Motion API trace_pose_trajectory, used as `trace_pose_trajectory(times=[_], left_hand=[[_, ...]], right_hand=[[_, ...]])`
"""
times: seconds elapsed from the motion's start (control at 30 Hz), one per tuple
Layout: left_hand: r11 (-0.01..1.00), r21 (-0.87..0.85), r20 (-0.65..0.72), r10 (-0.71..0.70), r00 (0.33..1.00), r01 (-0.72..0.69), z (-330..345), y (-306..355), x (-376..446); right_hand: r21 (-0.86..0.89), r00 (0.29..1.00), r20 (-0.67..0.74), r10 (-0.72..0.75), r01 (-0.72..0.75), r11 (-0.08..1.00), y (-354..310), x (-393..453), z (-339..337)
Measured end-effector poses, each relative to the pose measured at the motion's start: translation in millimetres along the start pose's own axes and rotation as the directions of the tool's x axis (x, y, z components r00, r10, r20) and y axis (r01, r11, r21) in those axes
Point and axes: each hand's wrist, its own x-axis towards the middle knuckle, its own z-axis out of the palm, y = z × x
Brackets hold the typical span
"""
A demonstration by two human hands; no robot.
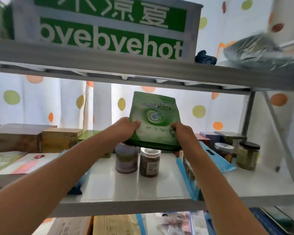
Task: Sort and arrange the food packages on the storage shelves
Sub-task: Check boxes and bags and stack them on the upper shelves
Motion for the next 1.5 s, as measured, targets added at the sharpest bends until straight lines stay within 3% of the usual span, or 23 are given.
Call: trace_pose_trajectory(times=[0.2,0.4,0.5,0.67,1.0,1.1,1.3,1.4,1.5], left_hand=[[0.998,-0.025,-0.07,-0.057,0.996,0.056,-5.7,-3.6,61.6],[0.999,0.048,-0.098,-0.001,0.995,0.006,-19.0,-23.9,109.1],[0.998,0.043,-0.088,0.058,0.994,-0.054,-17.6,-41.9,131.2],[0.975,-0.04,-0.096,0.214,0.972,-0.218,-25.5,-67.2,162.2],[0.961,-0.171,-0.069,0.208,0.976,-0.217,-28.6,-113.5,181.1],[0.981,-0.086,-0.12,0.16,0.98,-0.171,-27.7,-126.3,183.3],[0.988,0.025,-0.218,0.154,0.964,-0.153,-26.5,-128.0,180.9],[0.97,0.217,-0.257,0.163,0.953,-0.107,-27.6,-120.3,187.2],[0.877,0.46,-0.286,0.292,0.913,-0.136,-24.6,-103.3,188.7]], right_hand=[[-0.127,0.989,0.144,-0.022,0.04,0.991,-6.3,80.7,24.1],[0.002,0.967,0.251,-0.043,0.044,0.999,7.3,136.9,55.5],[0.032,0.965,0.262,-0.028,0.021,0.999,14.6,155.0,73.3],[-0.003,0.961,0.211,-0.179,0.183,0.983,17.9,173.8,92.9],[-0.176,0.947,0.311,-0.087,0.147,0.973,43.0,190.4,112.7],[-0.235,0.947,0.313,-0.07,0.148,0.961,51.1,191.0,117.6],[-0.39,0.927,0.303,-0.221,0.332,0.859,51.8,191.4,124.5],[-0.453,0.918,0.328,-0.225,0.361,0.815,48.0,196.4,121.4],[-0.508,0.915,0.311,-0.256,0.388,0.769,42.4,203.3,109.7]])
